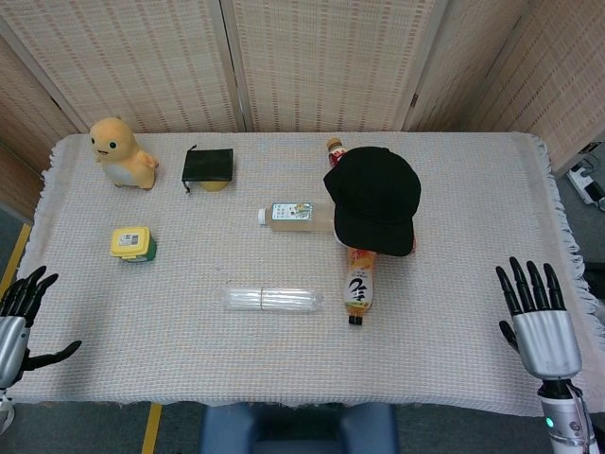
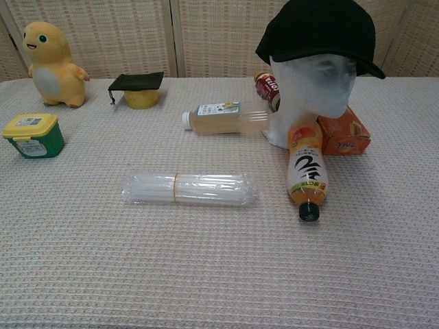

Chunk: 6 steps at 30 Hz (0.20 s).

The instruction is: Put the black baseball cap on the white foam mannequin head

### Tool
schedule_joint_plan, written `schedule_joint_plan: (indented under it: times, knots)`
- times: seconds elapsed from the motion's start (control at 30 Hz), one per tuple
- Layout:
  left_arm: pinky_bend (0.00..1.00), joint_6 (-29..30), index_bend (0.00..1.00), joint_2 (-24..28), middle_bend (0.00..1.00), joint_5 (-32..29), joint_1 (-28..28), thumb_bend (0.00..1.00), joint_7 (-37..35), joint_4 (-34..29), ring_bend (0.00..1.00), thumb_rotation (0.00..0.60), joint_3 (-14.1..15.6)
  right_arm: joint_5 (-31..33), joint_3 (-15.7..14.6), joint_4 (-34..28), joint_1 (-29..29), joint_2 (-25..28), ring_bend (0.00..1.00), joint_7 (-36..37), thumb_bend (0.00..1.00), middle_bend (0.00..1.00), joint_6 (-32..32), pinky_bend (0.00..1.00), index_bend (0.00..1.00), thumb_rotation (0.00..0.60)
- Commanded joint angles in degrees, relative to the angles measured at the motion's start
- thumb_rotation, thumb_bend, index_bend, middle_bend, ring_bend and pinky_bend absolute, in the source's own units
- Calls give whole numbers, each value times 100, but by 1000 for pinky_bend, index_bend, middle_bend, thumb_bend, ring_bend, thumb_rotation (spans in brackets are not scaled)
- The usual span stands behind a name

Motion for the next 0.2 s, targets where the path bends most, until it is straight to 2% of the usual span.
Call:
schedule_joint_plan:
  times: [0.03, 0.1, 0.2]
  knots:
    - [72, -76, 115, -33, 0, 85, -4, 165, 476, -40, 0, 600, 110, 539, -182, -580, -283, 581, 0, 64, 122, 0, -599, 0, 0, 600]
    - [72, -83, 115, -55, 0, 129, -3, 164, 689, -65, 0, 600, 146, 633, -139, -694, -234, 750, 0, 257, 121, 0, -861, 0, 0, 600]
    - [72, -112, 116, -55, 0, 206, -10, 164, 865, -75, 0, 600, 207, 592, -14, -777, -263, 851, 0, 500, 122, 0, -832, 0, 0, 600]
